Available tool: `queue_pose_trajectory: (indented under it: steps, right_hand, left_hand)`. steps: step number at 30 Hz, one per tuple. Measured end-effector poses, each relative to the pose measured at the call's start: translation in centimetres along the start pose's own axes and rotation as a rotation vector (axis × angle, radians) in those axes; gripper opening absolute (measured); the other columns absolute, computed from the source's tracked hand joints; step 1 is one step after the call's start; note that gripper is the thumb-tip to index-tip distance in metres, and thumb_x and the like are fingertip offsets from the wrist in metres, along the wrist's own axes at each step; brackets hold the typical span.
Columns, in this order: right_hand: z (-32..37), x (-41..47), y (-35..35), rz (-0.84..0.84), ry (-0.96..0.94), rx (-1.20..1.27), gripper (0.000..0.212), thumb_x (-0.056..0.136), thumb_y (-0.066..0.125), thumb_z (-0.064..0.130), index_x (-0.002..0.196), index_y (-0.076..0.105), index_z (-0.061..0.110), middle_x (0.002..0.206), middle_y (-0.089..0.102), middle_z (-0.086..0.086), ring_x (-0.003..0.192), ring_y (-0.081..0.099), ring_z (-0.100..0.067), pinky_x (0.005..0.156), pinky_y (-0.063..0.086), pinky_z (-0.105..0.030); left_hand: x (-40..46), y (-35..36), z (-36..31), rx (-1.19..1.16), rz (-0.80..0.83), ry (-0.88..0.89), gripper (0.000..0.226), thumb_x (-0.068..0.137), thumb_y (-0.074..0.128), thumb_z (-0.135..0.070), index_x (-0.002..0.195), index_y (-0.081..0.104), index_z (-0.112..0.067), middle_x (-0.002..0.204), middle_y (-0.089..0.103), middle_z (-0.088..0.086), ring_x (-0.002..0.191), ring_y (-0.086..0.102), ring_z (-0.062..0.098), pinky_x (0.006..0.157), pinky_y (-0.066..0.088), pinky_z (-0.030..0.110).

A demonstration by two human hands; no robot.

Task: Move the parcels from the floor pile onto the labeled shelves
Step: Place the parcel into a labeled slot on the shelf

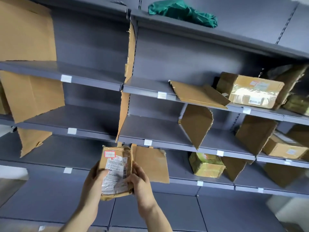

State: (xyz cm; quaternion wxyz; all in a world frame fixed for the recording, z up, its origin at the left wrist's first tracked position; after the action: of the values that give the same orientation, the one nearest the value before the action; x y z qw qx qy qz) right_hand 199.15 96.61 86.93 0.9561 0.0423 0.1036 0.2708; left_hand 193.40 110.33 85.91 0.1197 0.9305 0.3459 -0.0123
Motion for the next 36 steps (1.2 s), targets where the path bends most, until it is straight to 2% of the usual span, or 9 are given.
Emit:
queue_pose_trajectory:
  steps: [5,16,20,24,26,28,30,33,36]
  right_hand:
    - [0.1,-1.1,-0.8,-0.067,-0.015,0.016,0.072,0.069,0.052,0.011,0.141,0.054,0.016,0.126,0.072,-0.003,0.092,0.071,-0.008,0.071,0.055,-0.019]
    - [0.7,-3.7,-3.7,-0.202,-0.041,-0.007,0.054,0.090,0.047,0.000,0.133,0.062,0.028,0.121,0.074,0.005,0.101,0.069,-0.007,0.074,0.053,-0.014]
    - [0.9,-2.9,-3.4,-0.196,-0.044,-0.006,0.064,0.073,0.057,0.008,0.133,0.063,0.026,0.121,0.075,0.002,0.109,0.069,-0.016,0.071,0.055,-0.018]
    - [0.9,-1.6,-3.5,-0.163,-0.045,0.001,0.085,0.055,0.057,0.007,0.139,0.057,0.015,0.127,0.071,-0.011,0.100,0.066,-0.019,0.063,0.054,-0.016]
    - [0.8,-1.1,-3.6,-0.147,-0.063,0.005,0.085,0.053,0.059,0.006,0.138,0.060,0.013,0.124,0.073,-0.009,0.111,0.067,-0.024,0.069,0.054,-0.021]
    - [0.5,-0.7,-3.9,-0.119,-0.082,0.017,0.085,0.050,0.058,0.003,0.135,0.062,0.009,0.124,0.073,-0.011,0.123,0.063,-0.032,0.071,0.054,-0.024]
    - [0.6,-0.5,-4.4,-0.110,-0.123,0.032,0.085,0.048,0.056,-0.001,0.133,0.063,0.003,0.126,0.071,-0.015,0.122,0.063,-0.033,0.068,0.054,-0.021]
    - [1.1,0.0,-5.1,-0.094,-0.159,0.079,0.085,0.047,0.053,-0.003,0.130,0.064,0.001,0.123,0.073,-0.015,0.122,0.064,-0.032,0.068,0.054,-0.021]
    - [2.1,0.4,-5.8,-0.078,-0.175,0.071,0.083,0.050,0.053,-0.002,0.132,0.064,0.006,0.115,0.076,-0.011,0.103,0.071,-0.025,0.063,0.053,-0.019]
  left_hand:
    - [0.4,1.0,0.5,0.032,0.087,-0.001,0.035,0.095,0.051,-0.011,0.124,0.064,-0.026,0.113,0.073,0.006,0.099,0.070,0.031,0.086,0.054,0.043]
    - [-1.4,4.3,-0.1,0.013,0.152,-0.042,0.030,0.096,0.056,-0.015,0.122,0.063,-0.029,0.113,0.069,-0.002,0.103,0.063,0.019,0.082,0.047,0.035]
    - [-0.8,4.2,-0.6,0.027,0.118,-0.046,0.032,0.084,0.068,-0.024,0.115,0.063,-0.031,0.114,0.069,0.003,0.107,0.062,0.027,0.091,0.045,0.040]
    - [1.6,4.5,-0.3,0.105,0.132,-0.025,0.079,0.059,0.072,-0.037,0.133,0.057,-0.012,0.111,0.063,0.011,0.102,0.056,0.025,0.087,0.039,0.033]
    - [4.1,4.6,1.1,0.103,0.154,-0.055,0.086,0.051,0.072,-0.032,0.132,0.060,-0.007,0.126,0.060,0.022,0.109,0.054,0.028,0.089,0.043,0.030]
    - [6.0,4.8,1.4,0.136,0.180,-0.063,0.095,0.034,0.084,-0.030,0.122,0.066,0.001,0.141,0.045,0.032,0.120,0.056,0.032,0.077,0.049,0.016]
    - [6.2,5.2,0.7,0.150,0.198,-0.021,0.114,0.034,0.073,-0.014,0.132,0.034,0.027,0.143,0.035,0.033,0.122,0.060,0.027,0.075,0.047,0.013]
    - [5.3,6.1,-0.7,0.144,0.229,-0.021,0.134,0.026,0.064,-0.028,0.138,0.017,0.028,0.143,0.030,0.045,0.137,0.038,0.046,0.094,0.036,0.030]
    - [4.1,7.4,-2.4,0.123,0.195,-0.075,0.088,0.058,0.077,-0.011,0.138,0.044,0.011,0.132,0.056,0.031,0.121,0.055,0.038,0.085,0.042,0.031]
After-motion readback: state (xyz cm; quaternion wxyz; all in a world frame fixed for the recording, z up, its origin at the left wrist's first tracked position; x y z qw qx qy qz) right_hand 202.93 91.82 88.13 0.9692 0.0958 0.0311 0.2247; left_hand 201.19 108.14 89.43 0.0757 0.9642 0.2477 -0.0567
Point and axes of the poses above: each hand's wrist, its own x-axis towards the middle knuckle, its own y-axis out of the palm, z = x × y, the point moved 4 cm from there along x, towards the middle knuckle
